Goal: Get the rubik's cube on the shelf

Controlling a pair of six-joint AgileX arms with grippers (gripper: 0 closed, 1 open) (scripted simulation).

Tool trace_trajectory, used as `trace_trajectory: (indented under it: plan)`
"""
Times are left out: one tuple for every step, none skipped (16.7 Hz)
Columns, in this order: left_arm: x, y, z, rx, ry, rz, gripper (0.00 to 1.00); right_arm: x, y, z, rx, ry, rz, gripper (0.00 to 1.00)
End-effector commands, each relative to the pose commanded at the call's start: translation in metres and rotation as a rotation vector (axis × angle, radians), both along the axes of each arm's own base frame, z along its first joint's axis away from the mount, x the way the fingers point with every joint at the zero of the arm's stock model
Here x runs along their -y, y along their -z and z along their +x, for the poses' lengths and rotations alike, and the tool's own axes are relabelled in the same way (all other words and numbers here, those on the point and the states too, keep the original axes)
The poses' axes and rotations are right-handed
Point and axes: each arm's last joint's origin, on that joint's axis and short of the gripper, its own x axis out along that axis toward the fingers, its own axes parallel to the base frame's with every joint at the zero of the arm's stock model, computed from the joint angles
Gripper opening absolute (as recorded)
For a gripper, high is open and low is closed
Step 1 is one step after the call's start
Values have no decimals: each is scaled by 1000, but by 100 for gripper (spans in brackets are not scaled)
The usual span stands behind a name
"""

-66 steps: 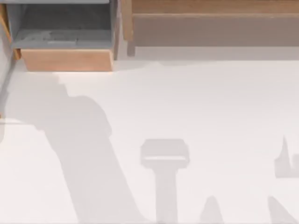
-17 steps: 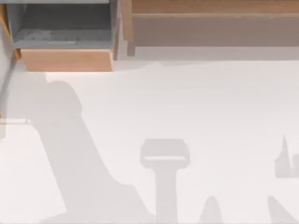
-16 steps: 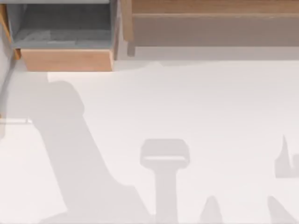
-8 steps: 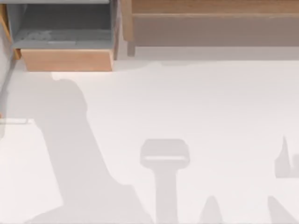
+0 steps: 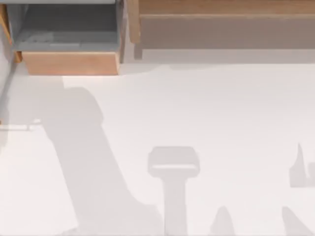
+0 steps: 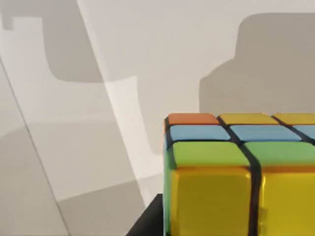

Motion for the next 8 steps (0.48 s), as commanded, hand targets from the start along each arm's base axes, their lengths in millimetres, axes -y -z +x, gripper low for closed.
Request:
trace_trajectory:
  plan:
    - [5,-9,-3,2,-3,18,0,0,0,0,0,0,0,100]
    - [12,-19,-6,10,-2,40,0,0,0,0,0,0,0,100]
    - [22,-30,-9,22,2,64,0,0,0,0,0,0,0,100]
    - [34,-41,-12,39,9,90,0,0,0,0,0,0,0,100]
    - [49,-51,-14,59,22,117,0,0,0,0,0,0,0,100]
    - [65,-61,-16,82,35,143,0,0,0,0,0,0,0,100]
    - [82,-69,-18,106,53,169,0,0,0,0,0,0,0,100]
    - [102,-74,-20,130,73,193,0,0,0,0,0,0,0,100]
